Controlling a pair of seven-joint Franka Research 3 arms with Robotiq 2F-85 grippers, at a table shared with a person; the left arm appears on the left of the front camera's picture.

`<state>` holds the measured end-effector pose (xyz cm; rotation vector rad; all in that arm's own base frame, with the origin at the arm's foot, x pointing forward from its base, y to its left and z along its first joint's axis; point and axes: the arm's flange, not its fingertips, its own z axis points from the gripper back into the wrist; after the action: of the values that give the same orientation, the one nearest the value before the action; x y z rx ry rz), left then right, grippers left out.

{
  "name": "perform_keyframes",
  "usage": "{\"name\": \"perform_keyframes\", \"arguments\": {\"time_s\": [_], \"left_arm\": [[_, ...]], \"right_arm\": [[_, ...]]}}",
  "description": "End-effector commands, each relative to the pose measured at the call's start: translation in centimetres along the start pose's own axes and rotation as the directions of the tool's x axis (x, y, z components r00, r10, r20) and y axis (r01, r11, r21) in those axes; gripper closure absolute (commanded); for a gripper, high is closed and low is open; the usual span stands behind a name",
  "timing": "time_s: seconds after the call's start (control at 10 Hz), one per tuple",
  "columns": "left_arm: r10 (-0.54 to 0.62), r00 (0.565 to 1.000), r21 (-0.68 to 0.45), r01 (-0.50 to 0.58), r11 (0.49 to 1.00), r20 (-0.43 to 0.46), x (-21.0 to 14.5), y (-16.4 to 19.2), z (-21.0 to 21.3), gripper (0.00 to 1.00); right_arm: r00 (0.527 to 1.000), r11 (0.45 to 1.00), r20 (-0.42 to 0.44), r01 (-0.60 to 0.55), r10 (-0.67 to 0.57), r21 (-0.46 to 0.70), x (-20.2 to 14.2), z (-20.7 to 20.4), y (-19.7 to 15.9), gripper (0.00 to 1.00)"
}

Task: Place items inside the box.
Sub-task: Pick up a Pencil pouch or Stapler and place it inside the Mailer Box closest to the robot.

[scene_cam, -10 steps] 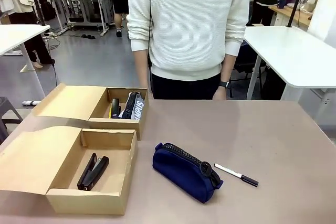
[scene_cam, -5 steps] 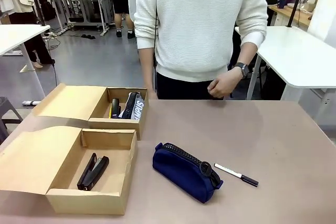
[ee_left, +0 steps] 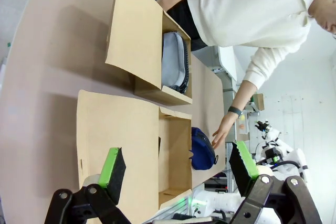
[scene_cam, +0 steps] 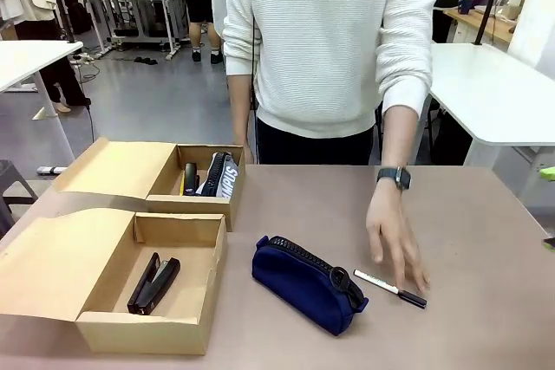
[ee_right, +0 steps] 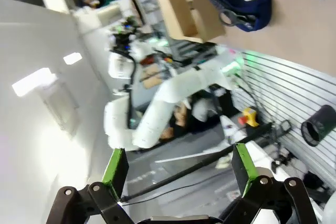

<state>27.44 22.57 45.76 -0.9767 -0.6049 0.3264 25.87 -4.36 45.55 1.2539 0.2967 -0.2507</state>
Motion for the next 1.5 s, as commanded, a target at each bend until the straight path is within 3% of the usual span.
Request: {"name": "perform_keyframes", "arguments": {"time_s": [0.0, 0.1, 0.2, 0.3, 0.6, 0.9, 1.1, 1.2, 1.4], "left_arm": [[-0.015, 1.0, -0.02, 0.015, 1.0, 0.01, 0.0, 0.0, -0.1, 0.0], [-0.015, 1.0, -0.02, 0.015, 1.0, 0.01, 0.0, 0.0, -0.1, 0.0], [-0.015, 1.0, -0.02, 0.015, 1.0, 0.01, 0.0, 0.0, -0.1, 0.0], [-0.015, 1.0, -0.02, 0.015, 1.0, 0.01, 0.0, 0.0, -0.1, 0.0], [-0.015, 1.0, -0.02, 0.015, 1.0, 0.01, 0.0, 0.0, -0.1, 0.0], [-0.015, 1.0, -0.02, 0.015, 1.0, 0.01, 0.0, 0.0, -0.1, 0.0], [-0.015, 1.0, -0.02, 0.015, 1.0, 0.01, 0.0, 0.0, -0.1, 0.0], [-0.015, 1.0, -0.02, 0.015, 1.0, 0.01, 0.0, 0.0, -0.1, 0.0], [-0.015, 1.0, -0.02, 0.015, 1.0, 0.01, 0.0, 0.0, -0.1, 0.0]], "right_arm": [[0.998, 0.987, -0.008, -0.059, 0.058, -0.149, 1.4, -0.4, 2.9, 0.0], [0.99, 0.992, 0.065, -0.122, 0.124, -0.034, -0.3, 4.2, 0.6, 0.0], [0.984, 0.986, 0.058, -0.168, 0.167, 0.017, -2.4, 7.3, -1.9, 0.0], [0.977, 0.982, 0.117, -0.183, 0.178, 0.037, -4.2, 9.4, -4.1, 0.0], [0.952, 0.97, 0.223, -0.231, 0.21, 0.075, -3.7, 10.1, -7.1, 0.0], [0.958, 0.983, 0.224, -0.185, 0.179, 0.006, -2.9, 8.4, -5.1, 0.0], [0.959, 0.958, 0.149, -0.209, 0.239, -0.195, -2.4, 3.4, 0.7, 0.0], [0.961, 0.909, 0.033, -0.248, 0.275, -0.336, -0.6, -1.6, 4.8, 0.0], [0.93, 0.784, -0.206, -0.366, 0.303, -0.502, 2.7, -10.0, 9.6, 0.0]]}}
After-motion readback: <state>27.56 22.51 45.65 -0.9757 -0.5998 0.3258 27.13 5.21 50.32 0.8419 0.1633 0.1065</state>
